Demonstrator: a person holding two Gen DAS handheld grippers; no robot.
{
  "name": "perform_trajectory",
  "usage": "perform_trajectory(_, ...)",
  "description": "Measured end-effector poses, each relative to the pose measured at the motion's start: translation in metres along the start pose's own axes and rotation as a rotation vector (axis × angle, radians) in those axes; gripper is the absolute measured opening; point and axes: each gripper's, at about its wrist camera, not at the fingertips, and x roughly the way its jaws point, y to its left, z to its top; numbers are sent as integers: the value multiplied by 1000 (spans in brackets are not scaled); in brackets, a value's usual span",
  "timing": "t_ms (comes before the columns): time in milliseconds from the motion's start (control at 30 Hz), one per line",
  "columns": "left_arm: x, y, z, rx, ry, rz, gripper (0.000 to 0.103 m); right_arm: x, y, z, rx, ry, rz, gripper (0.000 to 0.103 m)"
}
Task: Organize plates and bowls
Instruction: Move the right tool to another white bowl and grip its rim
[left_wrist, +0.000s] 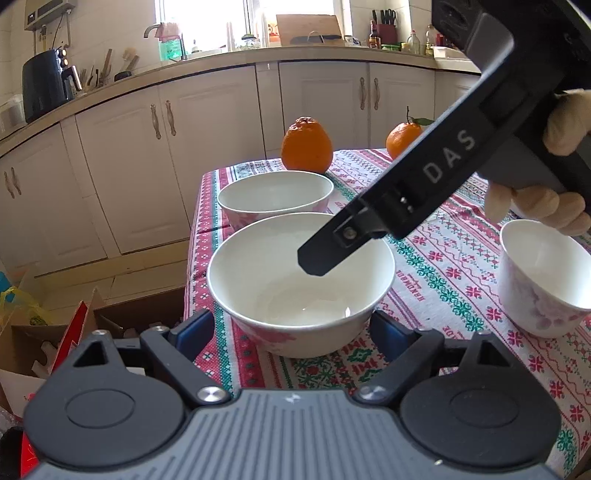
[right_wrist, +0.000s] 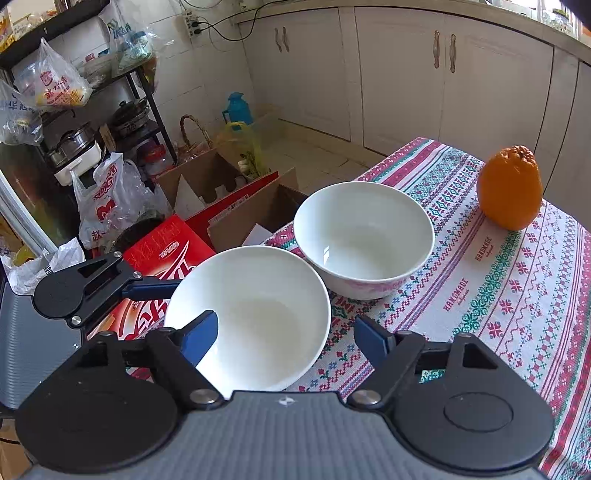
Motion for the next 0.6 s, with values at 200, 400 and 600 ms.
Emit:
perform_trajectory(200, 1, 1, 1, 2, -5, -12, 91, 10, -2, 3, 11, 17, 22, 75)
perform_trajectory(400, 1, 0, 3, 7, -13, -22, 89, 15, -3, 3, 22, 22, 40, 69)
perform_trajectory(600, 1, 1, 3, 8, -19, -28, 89, 16, -6, 4, 32, 17, 59, 65)
